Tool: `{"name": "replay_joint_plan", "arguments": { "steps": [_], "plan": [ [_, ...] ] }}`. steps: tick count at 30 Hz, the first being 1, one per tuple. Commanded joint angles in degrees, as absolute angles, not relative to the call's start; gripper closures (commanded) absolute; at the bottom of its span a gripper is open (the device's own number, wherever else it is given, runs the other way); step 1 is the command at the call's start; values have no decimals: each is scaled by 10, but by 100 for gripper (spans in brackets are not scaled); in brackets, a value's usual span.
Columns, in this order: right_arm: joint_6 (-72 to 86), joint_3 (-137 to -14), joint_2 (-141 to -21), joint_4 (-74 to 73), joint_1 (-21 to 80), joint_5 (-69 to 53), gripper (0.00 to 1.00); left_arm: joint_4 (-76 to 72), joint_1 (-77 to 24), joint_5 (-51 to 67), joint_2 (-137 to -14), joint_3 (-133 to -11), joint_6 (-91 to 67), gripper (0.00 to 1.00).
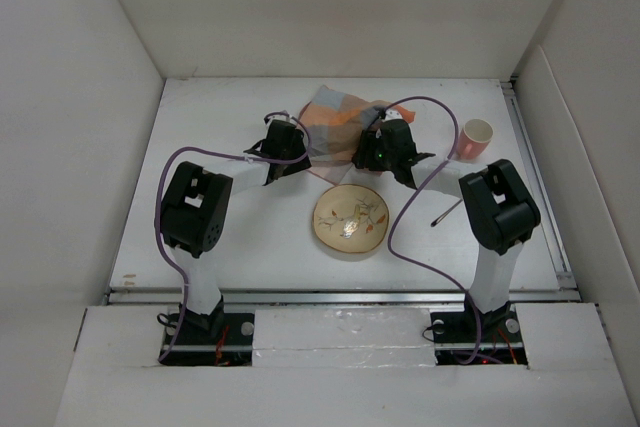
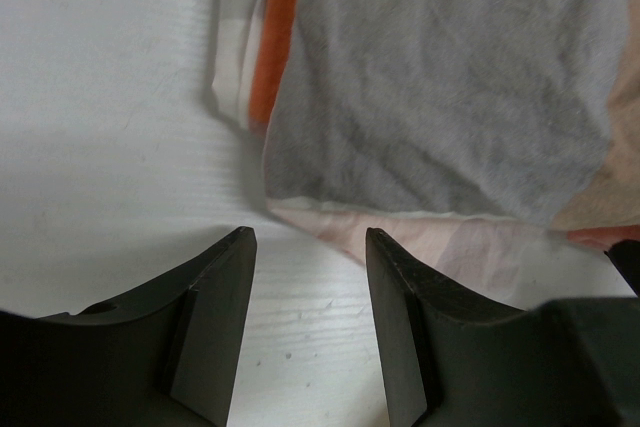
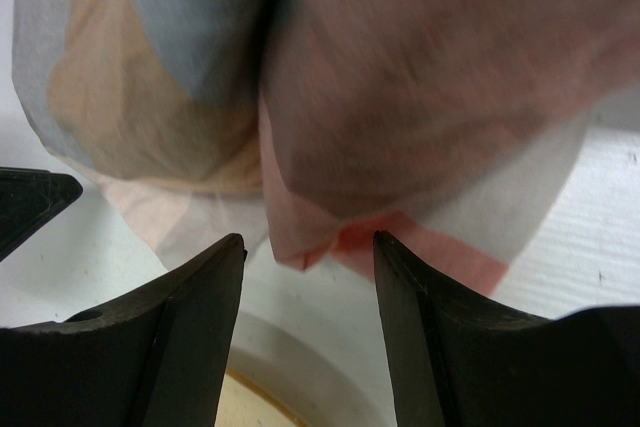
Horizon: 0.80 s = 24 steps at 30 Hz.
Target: Set the dinner table for one person
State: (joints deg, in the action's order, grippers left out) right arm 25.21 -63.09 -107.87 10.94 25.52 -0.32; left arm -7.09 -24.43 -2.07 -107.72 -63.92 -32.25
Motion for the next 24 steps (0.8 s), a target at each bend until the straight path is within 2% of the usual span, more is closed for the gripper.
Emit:
{"name": "replay_joint_plan", "arguments": {
  "steps": [1, 2, 3, 4, 5, 7, 9, 17, 19, 22, 24],
  "plan": [
    [243, -679, -1108, 132, 250, -14, 41, -86, -246, -9, -1092, -671, -333, 55],
    [244, -697, -1118, 134, 250, -11, 42, -86, -246, -9, -1103, -678, -333, 57],
    [243, -707, -1128, 127, 244, -18, 56, -88, -246, -5, -1120, -686, -333, 60],
    [244, -720, -1137, 121, 244, -18, 62, -88, -246, -6, -1128, -703, -334, 72],
    [246, -728, -1149, 119, 244, -18, 82, -88, -246, -10, -1135, -711, -336, 77],
    [249, -737, -1146, 119, 244, -43, 99, -94, -246, -14, -1157, -746, -336, 90],
    [255, -718, -1109, 141, 244, -93, 100, -72, -240, -19, -1192, -789, -330, 99],
    [277, -706, -970, 126, 258, -254, 100, -2, -150, 16, -1338, -1131, -328, 100],
    [295, -707, -964, 134, 272, -278, 100, 32, -139, 11, -1383, -1225, -311, 100],
    [312, -722, -997, 134, 293, -300, 100, 47, -132, 13, -1419, -1303, -294, 100],
    [329, -738, -1023, 133, 309, -321, 100, 40, -113, 12, -1419, -1313, -294, 100]
  ]
}}
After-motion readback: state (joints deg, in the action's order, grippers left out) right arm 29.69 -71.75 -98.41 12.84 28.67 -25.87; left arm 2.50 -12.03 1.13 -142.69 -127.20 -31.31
